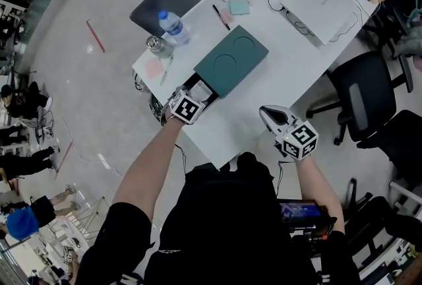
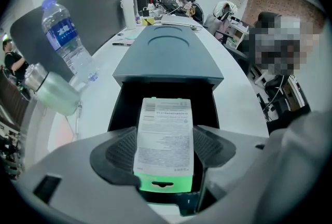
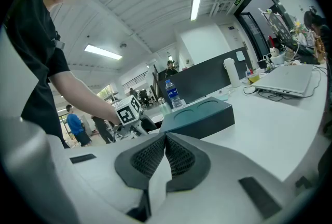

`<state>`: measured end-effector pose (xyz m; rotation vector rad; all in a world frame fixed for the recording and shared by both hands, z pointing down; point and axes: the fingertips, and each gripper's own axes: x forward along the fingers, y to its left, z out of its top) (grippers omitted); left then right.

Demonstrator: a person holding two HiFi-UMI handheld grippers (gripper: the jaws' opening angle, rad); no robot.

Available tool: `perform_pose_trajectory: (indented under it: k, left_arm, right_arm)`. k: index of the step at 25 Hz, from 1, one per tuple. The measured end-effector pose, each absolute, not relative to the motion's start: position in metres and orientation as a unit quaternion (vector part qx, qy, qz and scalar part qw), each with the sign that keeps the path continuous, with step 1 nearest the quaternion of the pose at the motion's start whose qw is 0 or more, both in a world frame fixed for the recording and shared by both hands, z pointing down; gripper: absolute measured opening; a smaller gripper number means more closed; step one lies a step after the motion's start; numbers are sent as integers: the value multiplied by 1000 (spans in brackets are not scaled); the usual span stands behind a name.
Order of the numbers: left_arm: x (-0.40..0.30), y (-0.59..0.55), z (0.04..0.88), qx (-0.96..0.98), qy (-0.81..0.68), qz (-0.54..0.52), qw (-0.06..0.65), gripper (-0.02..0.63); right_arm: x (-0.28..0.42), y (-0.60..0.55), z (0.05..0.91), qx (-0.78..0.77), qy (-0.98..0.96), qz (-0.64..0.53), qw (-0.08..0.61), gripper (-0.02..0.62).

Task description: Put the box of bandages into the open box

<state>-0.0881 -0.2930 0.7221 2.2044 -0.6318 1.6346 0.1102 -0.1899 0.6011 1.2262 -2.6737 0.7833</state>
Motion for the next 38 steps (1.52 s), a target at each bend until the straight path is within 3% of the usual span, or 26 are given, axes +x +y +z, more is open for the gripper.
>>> perform_pose_trajectory:
  k: [12,20,32,38]
  left_arm:
    - [-100,-297,705,779,-254,550,163,339]
    - [-99,-284,667,800,-319,476,179,328]
    - [-126,-249,595,833,-412,315,192,173]
    - [-151,-226,559,844,-440,247,181,64]
  right_arm:
    - [107,-194,597,383,-889,246,52,28]
    - [97,-197,585,343,-909,229,61,28]
    - [66,-200,557,314,-926,200,62,28]
    - [48,-194,538,331,-923,191,49,27]
